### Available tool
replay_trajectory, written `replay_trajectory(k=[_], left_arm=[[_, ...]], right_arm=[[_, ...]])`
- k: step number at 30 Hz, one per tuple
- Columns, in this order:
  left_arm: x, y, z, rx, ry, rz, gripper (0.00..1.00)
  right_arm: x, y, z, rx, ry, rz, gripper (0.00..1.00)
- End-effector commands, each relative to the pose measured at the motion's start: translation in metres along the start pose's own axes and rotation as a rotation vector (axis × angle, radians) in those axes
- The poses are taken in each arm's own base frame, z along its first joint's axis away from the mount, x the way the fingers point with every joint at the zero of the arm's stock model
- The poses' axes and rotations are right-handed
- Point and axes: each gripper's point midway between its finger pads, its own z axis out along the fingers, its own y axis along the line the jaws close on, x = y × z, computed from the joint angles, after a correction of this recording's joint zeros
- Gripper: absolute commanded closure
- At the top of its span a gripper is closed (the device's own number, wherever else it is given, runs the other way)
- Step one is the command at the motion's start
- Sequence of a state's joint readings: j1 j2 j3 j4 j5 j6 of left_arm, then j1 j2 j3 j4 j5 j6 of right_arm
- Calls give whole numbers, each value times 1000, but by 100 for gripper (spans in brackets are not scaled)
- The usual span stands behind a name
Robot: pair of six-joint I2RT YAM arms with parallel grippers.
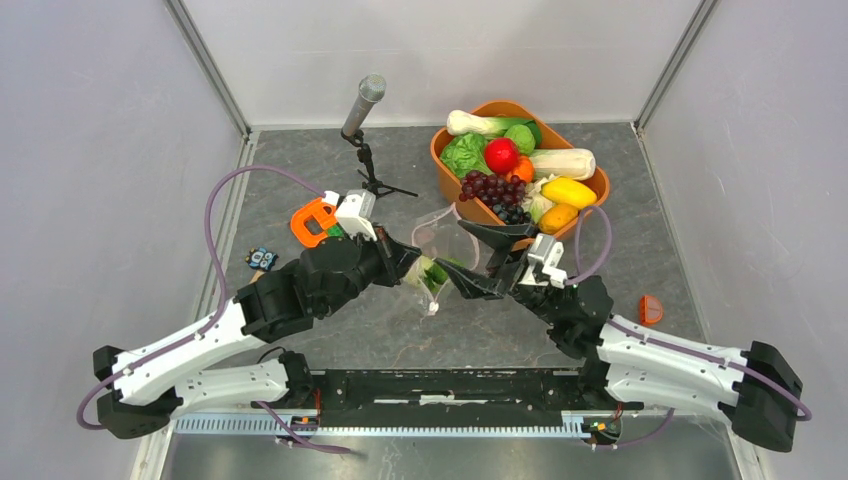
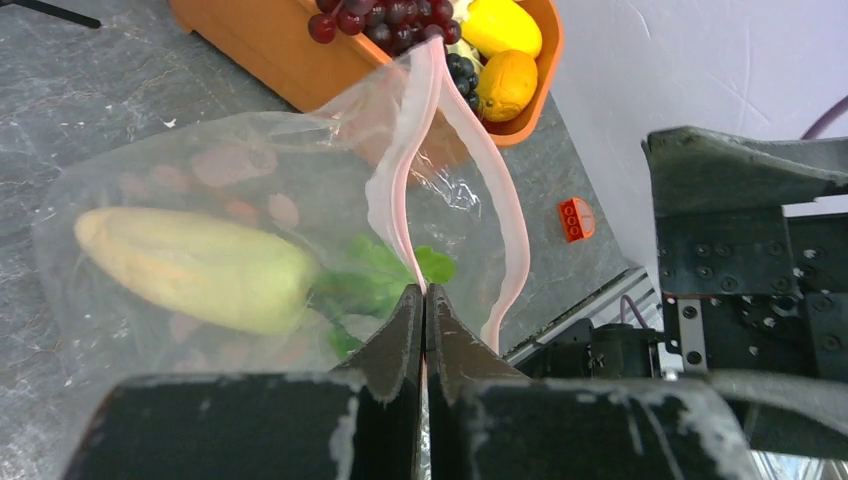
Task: Place the food in the zip-top bag and seal the zipper
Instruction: Place the fake vegetable in the zipper food storage bag, then pick up the fake vegetable from the bin.
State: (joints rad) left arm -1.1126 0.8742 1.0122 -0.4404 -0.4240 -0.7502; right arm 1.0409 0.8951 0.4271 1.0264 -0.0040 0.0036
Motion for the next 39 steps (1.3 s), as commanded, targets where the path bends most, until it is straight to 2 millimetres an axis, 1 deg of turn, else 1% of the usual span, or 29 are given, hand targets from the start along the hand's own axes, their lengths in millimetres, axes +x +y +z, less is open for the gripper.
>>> replay_trajectory(k=[1, 4, 5, 6, 8, 11, 12, 13, 14, 15, 19, 20, 22, 25, 29, 34, 36, 39], left_arm=[[-12, 4, -3, -21, -45, -13, 98], [-8, 10, -4, -45, -31, 13, 98], [-5, 12, -3, -48, -22, 27, 98], [-2, 13, -2, -48, -8, 48, 98], [5, 18, 0, -73, 23, 80, 98], [20, 28, 4, -106, 76, 111, 98], [27, 30, 6, -112, 92, 116, 98], [33, 33, 8, -114, 109, 117, 98], [38, 34, 9, -111, 122, 115, 98], [43, 35, 10, -111, 135, 114, 98], [55, 35, 12, -92, 162, 99, 98], [57, 35, 13, -86, 165, 96, 98], [58, 35, 13, -86, 164, 94, 98], [57, 35, 14, -86, 164, 99, 98], [57, 33, 15, -79, 169, 106, 98], [62, 36, 14, -81, 185, 111, 98], [64, 38, 12, -83, 189, 112, 98], [64, 40, 11, -88, 186, 110, 98]], right_arm=[[9, 21, 0, -130, 107, -30, 21], [5, 6, -6, -41, 127, -23, 21], [9, -4, -8, 14, 164, -27, 22], [12, -15, -9, 77, 200, -26, 22], [22, -45, -18, 252, 290, -40, 22], [19, -71, -26, 384, 332, -79, 23], [17, -82, -30, 438, 358, -92, 25], [20, -95, -36, 506, 407, -114, 27], [17, -105, -38, 563, 432, -101, 27], [20, -116, -43, 598, 476, -118, 27], [18, -150, -54, 669, 553, -146, 27], [15, -161, -57, 692, 562, -152, 27], [13, -176, -63, 716, 592, -162, 26], [15, -189, -60, 703, 634, -163, 24], [28, -207, -59, 683, 684, -108, 18], [27, -243, -67, 736, 655, -50, 14], [26, -260, -74, 788, 666, -50, 14], [30, -284, -90, 877, 683, -42, 13]])
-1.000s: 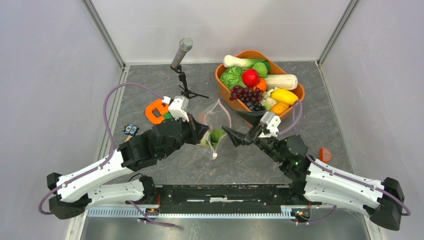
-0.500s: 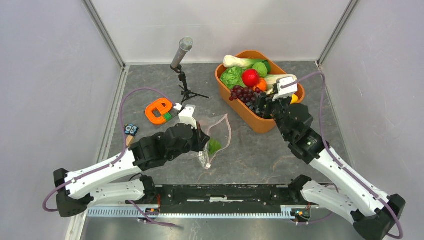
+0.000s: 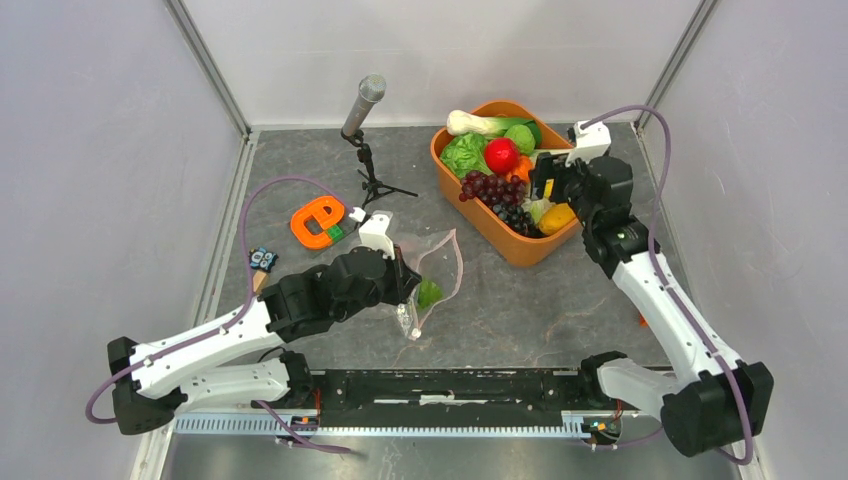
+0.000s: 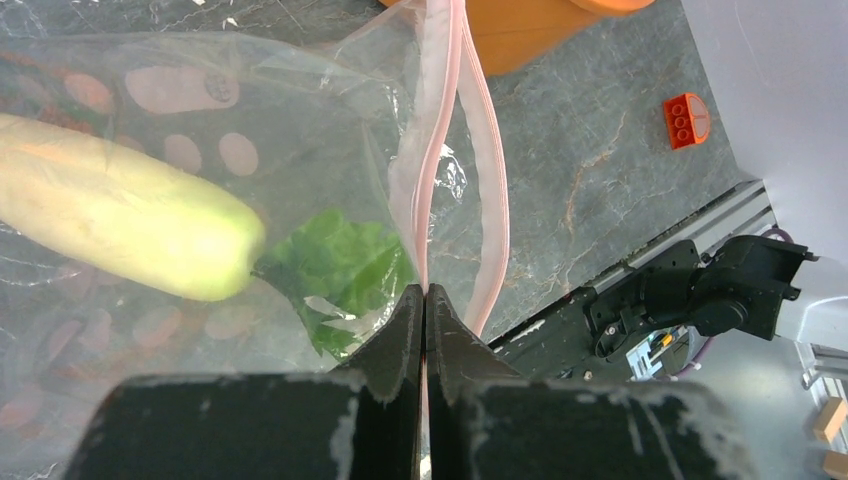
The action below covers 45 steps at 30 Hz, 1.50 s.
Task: Place the food in the zip-top bag and seal the zipper
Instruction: Pick up the fake vegetable from the bin.
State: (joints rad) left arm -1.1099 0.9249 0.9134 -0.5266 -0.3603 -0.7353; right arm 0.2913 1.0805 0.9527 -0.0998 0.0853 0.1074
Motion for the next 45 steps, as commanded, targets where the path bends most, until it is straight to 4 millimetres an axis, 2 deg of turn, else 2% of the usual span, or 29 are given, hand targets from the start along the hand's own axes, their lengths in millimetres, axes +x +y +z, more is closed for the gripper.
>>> replay_trajectory(k=[1, 3, 8, 10, 14, 17, 20, 22, 26, 28, 29, 32, 35, 36, 39, 45], left_arm=[[-3, 0, -2, 14, -17, 6, 98], [-3, 0, -2, 13, -20, 6, 98], [-5, 1, -3, 10, -25, 10, 98], [-4, 2, -3, 6, -25, 11, 98], [-3, 3, -1, 2, -23, 11, 98], [-4, 1, -1, 7, -20, 13, 98], [-3, 1, 0, 8, -16, 14, 98], [-3, 1, 0, 8, -17, 12, 98], [-2, 0, -1, 13, -14, 9, 98], [-1, 1, -1, 12, -15, 4, 98], [-1, 1, -1, 13, -16, 1, 98], [-2, 1, -2, 17, -18, -3, 98], [-3, 0, -4, 20, -22, -5, 98], [-4, 0, -4, 21, -26, -6, 98], [-3, 0, -3, 19, -25, -5, 98], [-2, -2, -1, 22, -15, 0, 98]], right_arm=[[-22, -23, 11, 61, -42, 73, 12], [-20, -42, 17, 128, -52, 127, 12], [-20, -56, 26, 146, -63, 195, 11], [-19, -46, 29, 83, -53, 209, 12], [-21, 13, 29, -258, -71, 225, 13], [-21, 28, 29, -344, -71, 209, 12], [-7, 45, 32, -388, -9, 170, 11], [-5, 47, 36, -383, -6, 165, 11], [-13, 49, 48, -368, -17, 149, 10], [-9, 57, 59, -376, 25, 112, 2], [-11, 58, 65, -352, 33, 91, 2], [-4, 45, 84, -226, 48, 81, 2], [-5, 44, 99, -203, 62, 71, 2], [4, 47, 104, -211, 101, 61, 2], [11, 56, 117, -235, 146, 32, 2], [22, 60, 128, -247, 164, 27, 3]])
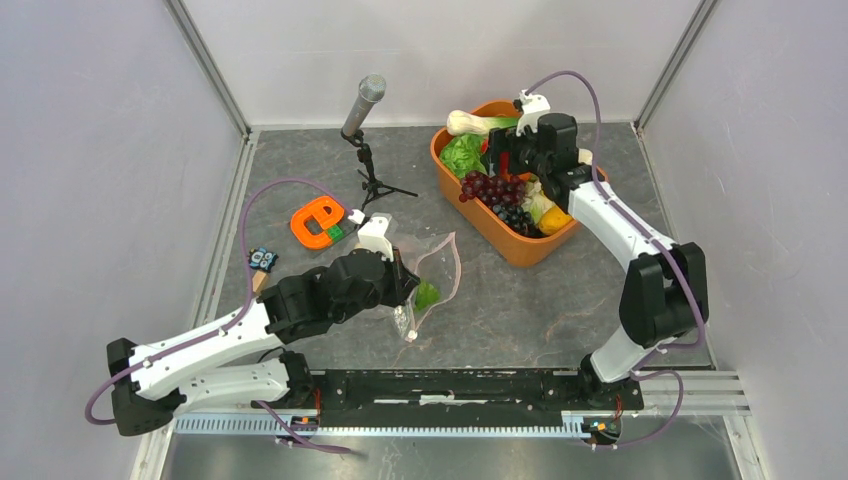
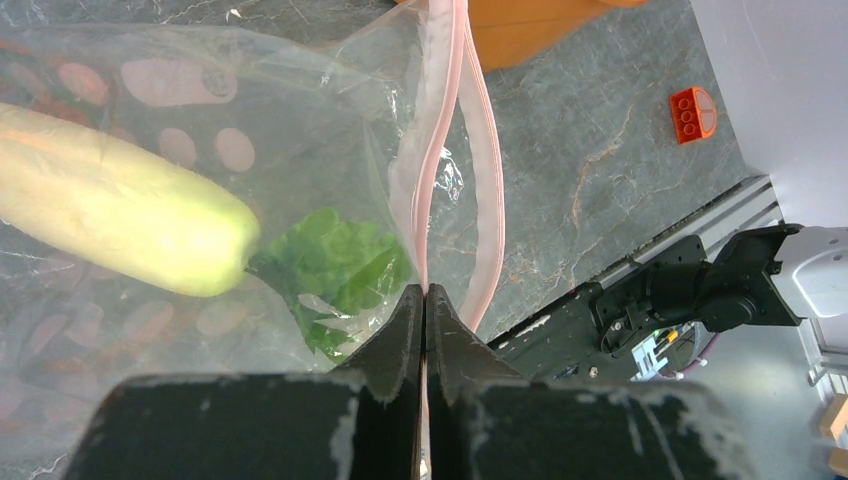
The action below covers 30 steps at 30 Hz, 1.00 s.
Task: Place the food in the zip-top bag and seal the zipper
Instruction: Pick up the fake vegetable from the bin, then place the fake vegetable in the zipper food storage bag.
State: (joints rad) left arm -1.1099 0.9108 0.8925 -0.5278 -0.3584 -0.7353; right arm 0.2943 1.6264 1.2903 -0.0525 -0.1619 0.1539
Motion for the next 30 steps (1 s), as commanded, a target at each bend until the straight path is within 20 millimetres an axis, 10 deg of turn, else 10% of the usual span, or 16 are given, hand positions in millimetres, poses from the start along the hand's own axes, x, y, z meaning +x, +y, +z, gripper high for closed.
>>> replay_trajectory(k=[1, 10, 20, 30], left_arm=[[-7, -6, 0, 25, -21, -3, 98], [-8, -5, -2, 24, -27, -6, 98], [-9, -8, -2, 34, -27, -8, 98], [-11, -8, -4, 37, -39, -13, 98]], right_arm=[[-7, 4, 4, -13, -6, -25, 3], [-31, 2, -26, 33, -161, -18, 36], [-56, 1, -84, 35, -343, -1, 44], [-36, 81, -141, -390, -384, 51, 47]])
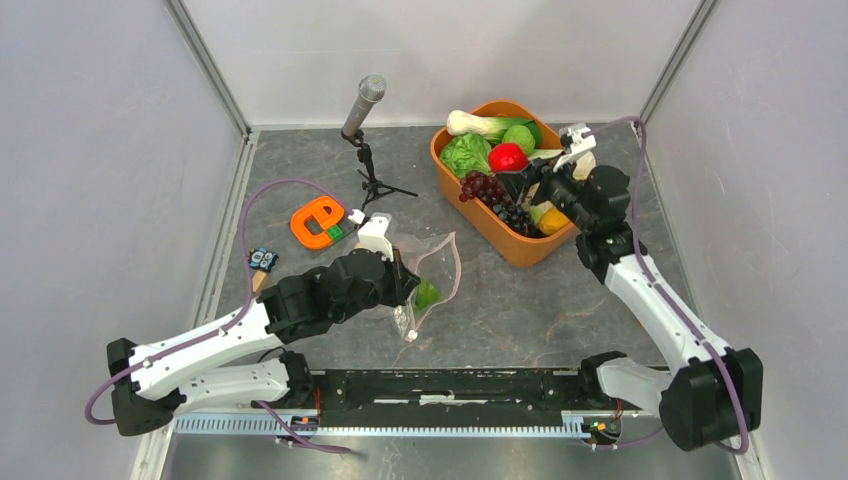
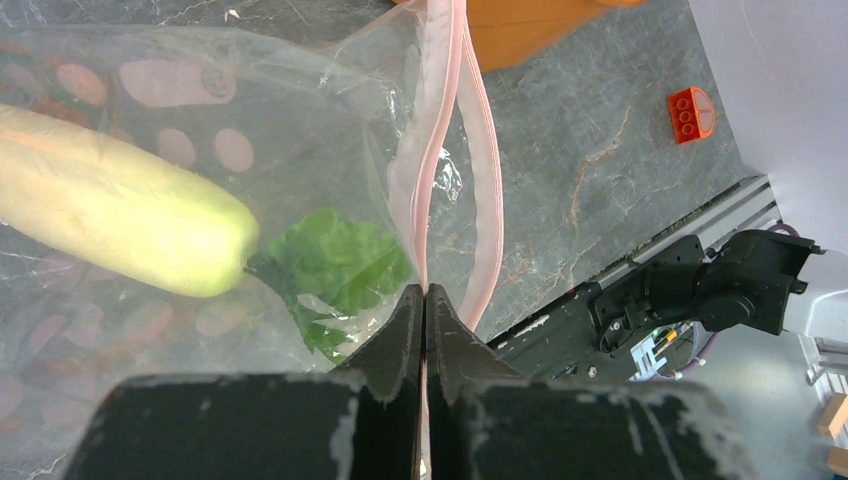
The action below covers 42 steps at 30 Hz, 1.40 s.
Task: Place the food in the zip-top bag and seal the zipper
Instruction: Place the fake vegetable in the zipper food storage bag.
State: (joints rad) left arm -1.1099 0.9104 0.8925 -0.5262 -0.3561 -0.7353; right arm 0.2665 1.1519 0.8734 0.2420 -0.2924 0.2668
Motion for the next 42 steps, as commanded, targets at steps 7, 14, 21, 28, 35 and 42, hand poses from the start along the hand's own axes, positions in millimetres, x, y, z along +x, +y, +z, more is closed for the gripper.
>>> replay_trajectory(k=[7, 14, 21, 28, 35, 42], left_arm=[[-13, -6, -3, 26, -50, -13, 98], [-17, -7, -3, 29, -62, -13, 98], [-21, -9, -6, 39, -79, -11, 98], [-18, -12, -4, 57, -68, -6, 98], [-18, -25, -5, 125, -58, 2, 98], [-27, -40, -12, 178, -63, -2, 98]], right_arm=[[9, 98, -59, -449, -52, 24, 47], [54, 145, -90, -673, 59, -15, 47], [97, 165, -106, -761, 166, -23, 46], [121, 175, -100, -772, 252, -48, 46], [125, 180, -78, -661, 256, -80, 47], [127, 185, -54, -528, 255, -188, 35]])
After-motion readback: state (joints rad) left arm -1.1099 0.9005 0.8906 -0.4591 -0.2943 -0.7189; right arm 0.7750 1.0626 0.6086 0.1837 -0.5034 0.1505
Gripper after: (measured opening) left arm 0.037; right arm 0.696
